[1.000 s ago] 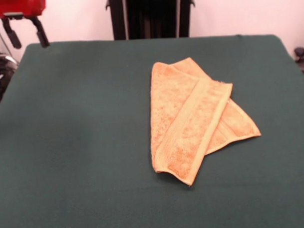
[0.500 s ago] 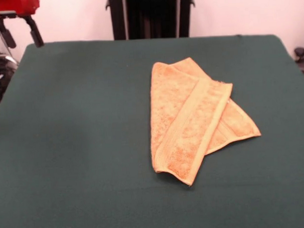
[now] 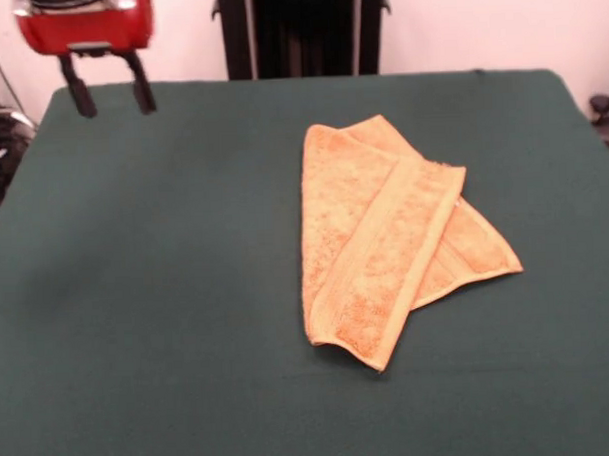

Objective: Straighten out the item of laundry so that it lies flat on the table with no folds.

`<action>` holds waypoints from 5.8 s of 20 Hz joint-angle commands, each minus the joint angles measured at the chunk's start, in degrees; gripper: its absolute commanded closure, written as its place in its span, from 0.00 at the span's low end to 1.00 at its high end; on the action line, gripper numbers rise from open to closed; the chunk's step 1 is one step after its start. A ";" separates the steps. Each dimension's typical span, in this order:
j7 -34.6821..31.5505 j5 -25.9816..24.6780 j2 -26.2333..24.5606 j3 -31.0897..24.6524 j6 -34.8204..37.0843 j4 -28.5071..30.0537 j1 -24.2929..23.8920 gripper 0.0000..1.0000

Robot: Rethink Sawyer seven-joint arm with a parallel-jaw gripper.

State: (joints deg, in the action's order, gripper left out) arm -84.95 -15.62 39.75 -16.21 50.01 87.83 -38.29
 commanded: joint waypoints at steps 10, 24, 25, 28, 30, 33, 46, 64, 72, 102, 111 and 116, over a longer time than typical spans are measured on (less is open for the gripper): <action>-21.77 9.13 -8.39 5.62 -5.57 -3.70 12.22 0.00; -27.13 13.58 -13.23 9.69 -2.93 -9.75 19.91 0.00; -27.82 13.73 -13.76 10.18 -3.34 -10.06 20.62 0.00; -29.77 14.21 -15.31 11.43 -4.96 -10.94 22.62 0.00; -30.57 15.12 -15.86 11.72 -5.71 -11.20 23.41 0.00; -32.33 16.31 -16.56 12.62 -4.68 -12.64 25.42 0.00; -31.24 18.96 -18.24 12.30 -8.70 -11.34 26.33 0.00; -35.33 23.25 -24.56 16.20 -4.98 -21.75 32.21 0.00; -34.85 23.39 -27.55 19.18 -1.96 -25.66 34.62 0.00; -37.72 26.79 -38.11 22.84 0.29 -37.62 36.37 0.00; -33.71 24.83 -37.04 22.86 1.14 -36.20 34.05 0.00; -32.53 23.61 -38.98 22.37 -4.44 -36.76 33.32 0.00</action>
State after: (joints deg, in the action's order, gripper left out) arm -111.28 10.57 4.48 6.86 47.78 49.39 -3.66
